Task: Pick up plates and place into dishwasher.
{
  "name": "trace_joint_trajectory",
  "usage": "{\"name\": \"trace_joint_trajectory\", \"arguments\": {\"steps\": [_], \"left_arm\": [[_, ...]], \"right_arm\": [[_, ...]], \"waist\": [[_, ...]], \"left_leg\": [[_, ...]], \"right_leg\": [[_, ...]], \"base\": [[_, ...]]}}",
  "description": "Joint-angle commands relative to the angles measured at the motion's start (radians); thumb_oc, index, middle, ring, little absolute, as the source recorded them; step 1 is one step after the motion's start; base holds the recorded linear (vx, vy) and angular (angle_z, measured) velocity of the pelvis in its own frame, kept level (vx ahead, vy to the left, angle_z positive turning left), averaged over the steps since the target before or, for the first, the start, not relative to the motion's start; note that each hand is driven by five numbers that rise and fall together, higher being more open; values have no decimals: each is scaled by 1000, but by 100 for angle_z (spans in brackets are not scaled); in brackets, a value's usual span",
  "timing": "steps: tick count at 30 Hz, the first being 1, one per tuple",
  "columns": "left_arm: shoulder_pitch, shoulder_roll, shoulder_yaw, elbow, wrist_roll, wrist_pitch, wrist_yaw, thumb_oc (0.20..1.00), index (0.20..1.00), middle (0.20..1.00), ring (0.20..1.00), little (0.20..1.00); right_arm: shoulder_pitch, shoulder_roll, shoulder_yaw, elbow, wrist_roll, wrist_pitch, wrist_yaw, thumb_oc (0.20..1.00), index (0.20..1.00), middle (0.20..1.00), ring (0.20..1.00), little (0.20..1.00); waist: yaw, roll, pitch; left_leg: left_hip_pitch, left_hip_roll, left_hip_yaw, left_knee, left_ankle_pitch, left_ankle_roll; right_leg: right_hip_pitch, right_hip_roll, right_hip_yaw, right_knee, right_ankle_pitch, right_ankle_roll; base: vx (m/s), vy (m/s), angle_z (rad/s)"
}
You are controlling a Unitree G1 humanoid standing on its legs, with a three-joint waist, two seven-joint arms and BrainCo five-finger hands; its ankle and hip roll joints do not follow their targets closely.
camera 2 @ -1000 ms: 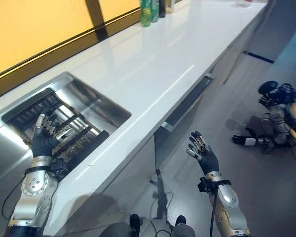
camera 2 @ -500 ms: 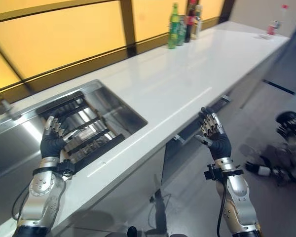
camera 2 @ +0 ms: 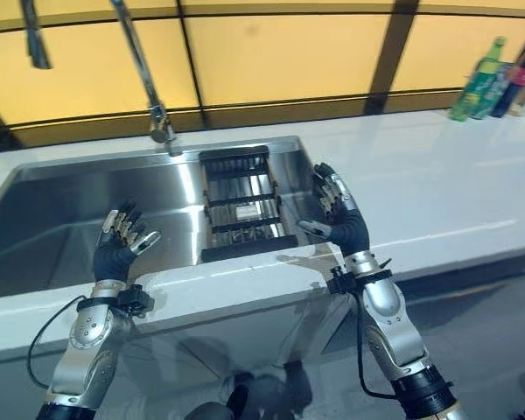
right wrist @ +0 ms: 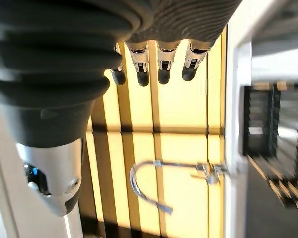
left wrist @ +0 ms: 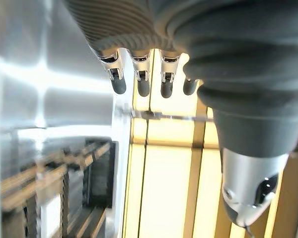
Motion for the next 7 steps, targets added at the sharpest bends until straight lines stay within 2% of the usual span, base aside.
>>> {"name": "trace_joint_trajectory", "arguments": {"steps": [1,2,4,7], "left_arm": [[-95,34,17,-36,-31,-20,-38,1000,1000,1000,1000,1000],[-122,30,-1,-20,-32,-20,-35,1000,1000,1000,1000,1000],[-165,20,-29,9,-21,-23,-11,1000,1000,1000,1000,1000],[-168,13,-26,7,-9,-18,2,1000,1000,1000,1000,1000]], "right_arm": [[-52,1,-20,-32,-15,-25,-59,1000,1000,1000,1000,1000],[-51,-1,-26,-15,-19,-34,-64,1000,1000,1000,1000,1000],[-59,1,-32,3,-14,-27,-60,1000,1000,1000,1000,1000],[-63,8,-39,-3,-3,-9,-44,1000,1000,1000,1000,1000]], "waist": [[-21,-35,-9],[-38,-34,-15],[-63,-26,-24],[-85,-9,-36]], "left_leg": [[-11,61,165,163,-97,-15],[-9,80,211,154,-97,-22],[16,93,225,112,-98,-29],[62,98,220,57,-112,-32]], "right_leg": [[-106,-34,-29,-39,154,9],[-105,-40,-50,-41,152,11],[-108,-48,-55,-41,152,16],[-110,-59,-29,-47,153,25]], "base": [[-90,65,104],[-76,101,119],[-24,130,105],[31,126,25]]}}
